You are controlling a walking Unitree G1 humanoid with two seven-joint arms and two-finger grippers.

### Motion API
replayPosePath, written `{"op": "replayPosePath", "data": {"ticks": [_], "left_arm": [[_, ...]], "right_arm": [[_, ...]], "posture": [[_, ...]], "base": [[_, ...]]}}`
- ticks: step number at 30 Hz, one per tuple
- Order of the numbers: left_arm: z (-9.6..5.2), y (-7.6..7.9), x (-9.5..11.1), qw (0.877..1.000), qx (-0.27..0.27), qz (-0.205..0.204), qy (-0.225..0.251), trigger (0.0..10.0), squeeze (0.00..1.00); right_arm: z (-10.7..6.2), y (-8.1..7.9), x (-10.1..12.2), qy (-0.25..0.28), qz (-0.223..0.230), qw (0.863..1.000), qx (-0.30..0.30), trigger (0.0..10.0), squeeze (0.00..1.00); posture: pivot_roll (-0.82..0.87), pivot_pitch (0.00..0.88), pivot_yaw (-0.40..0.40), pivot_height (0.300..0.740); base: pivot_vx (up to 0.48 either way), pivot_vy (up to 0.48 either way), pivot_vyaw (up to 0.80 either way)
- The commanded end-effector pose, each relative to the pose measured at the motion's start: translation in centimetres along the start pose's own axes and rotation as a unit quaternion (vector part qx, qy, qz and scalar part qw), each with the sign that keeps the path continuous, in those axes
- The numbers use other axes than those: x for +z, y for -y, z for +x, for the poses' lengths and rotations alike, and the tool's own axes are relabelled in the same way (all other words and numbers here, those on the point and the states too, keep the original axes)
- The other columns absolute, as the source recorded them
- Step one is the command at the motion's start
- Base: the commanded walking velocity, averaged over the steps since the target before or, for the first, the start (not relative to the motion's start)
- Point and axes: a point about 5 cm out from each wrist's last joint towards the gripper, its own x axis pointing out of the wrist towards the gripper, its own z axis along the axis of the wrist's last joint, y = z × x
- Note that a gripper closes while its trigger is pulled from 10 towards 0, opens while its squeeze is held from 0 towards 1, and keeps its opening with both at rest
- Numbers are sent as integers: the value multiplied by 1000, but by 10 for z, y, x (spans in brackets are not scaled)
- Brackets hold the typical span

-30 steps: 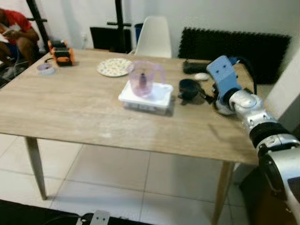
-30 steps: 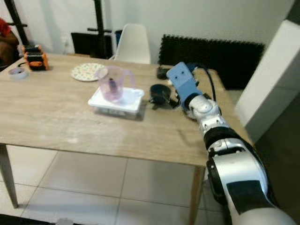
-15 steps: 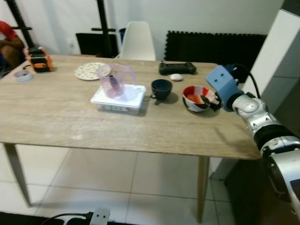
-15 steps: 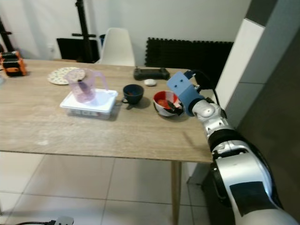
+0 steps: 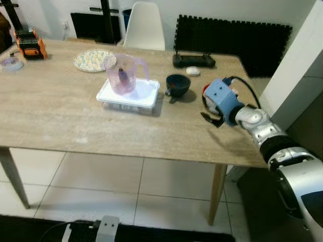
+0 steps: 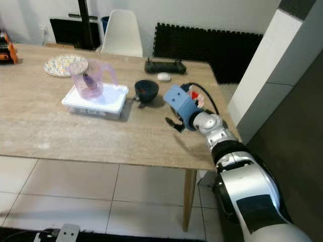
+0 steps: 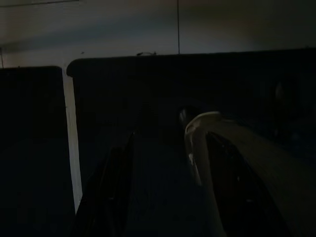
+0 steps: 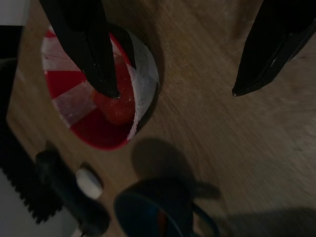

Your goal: Restocking fridge

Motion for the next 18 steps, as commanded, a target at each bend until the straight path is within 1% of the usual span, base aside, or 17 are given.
{"op": "replayPosePath", "data": {"ticks": [1,3,4,7,9,10,14,16,18], "left_arm": [[-24,8,-64,993,-15,-2,-114,10000,0],[-26,2,-66,994,-5,-5,-108,10000,0],[-26,2,-66,994,-5,-5,-108,10000,0],[-28,-10,-66,995,11,-4,-97,10000,0],[-28,-13,-66,995,13,-2,-96,10000,0],[-28,-15,-64,995,15,3,-94,10000,0],[-26,-15,-62,996,15,6,-91,10000,0],[-24,-12,-59,996,12,7,-89,10000,0],[-23,-8,-57,996,9,10,-86,10000,0]], "right_arm": [[-3,6,-5,-16,1,1000,-9,10000,0],[-6,14,-4,-19,-5,1000,-21,10000,0],[-6,14,-4,-19,-5,1000,-21,10000,0],[-11,29,0,-17,-12,999,-42,10000,0],[-12,33,1,-18,-17,999,-46,10000,0],[-15,42,6,-18,-31,998,-58,10000,0],[-17,49,10,-15,-36,997,-64,10000,0],[-19,51,11,-25,-52,997,-46,10000,0],[-20,52,10,-43,-84,995,-13,10000,0]], "posture": [[25,264,-114,740],[40,288,-116,740],[40,288,-116,740],[54,307,-115,740],[53,308,-116,740],[45,306,-115,740],[39,301,-115,740],[34,297,-116,740],[32,294,-117,740]], "base": [[0,0,0],[0,0,0],[0,0,0],[0,0,0],[0,0,0],[0,0,0],[0,0,0],[0,0,0],[0,0,0]]}}
